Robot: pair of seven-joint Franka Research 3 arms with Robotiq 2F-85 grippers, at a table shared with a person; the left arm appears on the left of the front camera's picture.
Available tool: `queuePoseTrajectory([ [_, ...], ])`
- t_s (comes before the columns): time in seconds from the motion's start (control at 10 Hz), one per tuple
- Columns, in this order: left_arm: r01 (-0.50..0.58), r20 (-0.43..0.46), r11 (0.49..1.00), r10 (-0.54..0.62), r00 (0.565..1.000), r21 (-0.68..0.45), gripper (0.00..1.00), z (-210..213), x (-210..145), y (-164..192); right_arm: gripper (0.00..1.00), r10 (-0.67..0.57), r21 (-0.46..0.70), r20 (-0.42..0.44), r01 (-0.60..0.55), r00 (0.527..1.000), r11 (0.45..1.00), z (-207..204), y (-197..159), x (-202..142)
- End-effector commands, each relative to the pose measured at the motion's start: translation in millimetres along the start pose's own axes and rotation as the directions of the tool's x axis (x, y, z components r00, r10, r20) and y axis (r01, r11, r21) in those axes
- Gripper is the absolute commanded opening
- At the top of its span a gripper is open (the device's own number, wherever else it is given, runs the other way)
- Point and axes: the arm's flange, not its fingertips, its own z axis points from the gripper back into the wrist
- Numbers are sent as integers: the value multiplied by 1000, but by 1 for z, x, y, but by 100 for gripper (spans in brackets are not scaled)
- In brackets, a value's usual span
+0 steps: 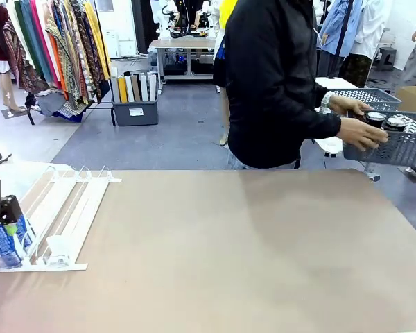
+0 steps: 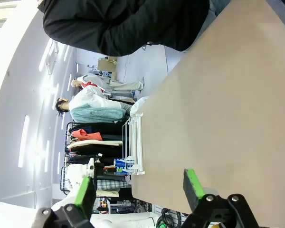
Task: Retrieve and store the cans from the dispenser.
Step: Pick up one can from the Automatic Can Dispenser and place it in the middle of the table.
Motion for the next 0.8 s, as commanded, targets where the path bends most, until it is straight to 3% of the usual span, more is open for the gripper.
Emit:
queuePoseTrajectory([
  [0.0, -19, 3, 999, 19, 1000, 36, 0, -1, 0, -2, 100, -2, 18, 5, 2, 1000, 1000, 0, 3, 0],
  [0.3, -17, 7, 999, 17, 1000, 45, 0, 18, -4, -3, 100, -2, 18, 5, 2, 1000, 1000, 0, 3, 0],
  [0.7, 24, 162, 998, -33, 986, 57, 0, 151, -26, -4, 100, -2, 18, 5, 2, 1000, 1000, 0, 3, 0],
])
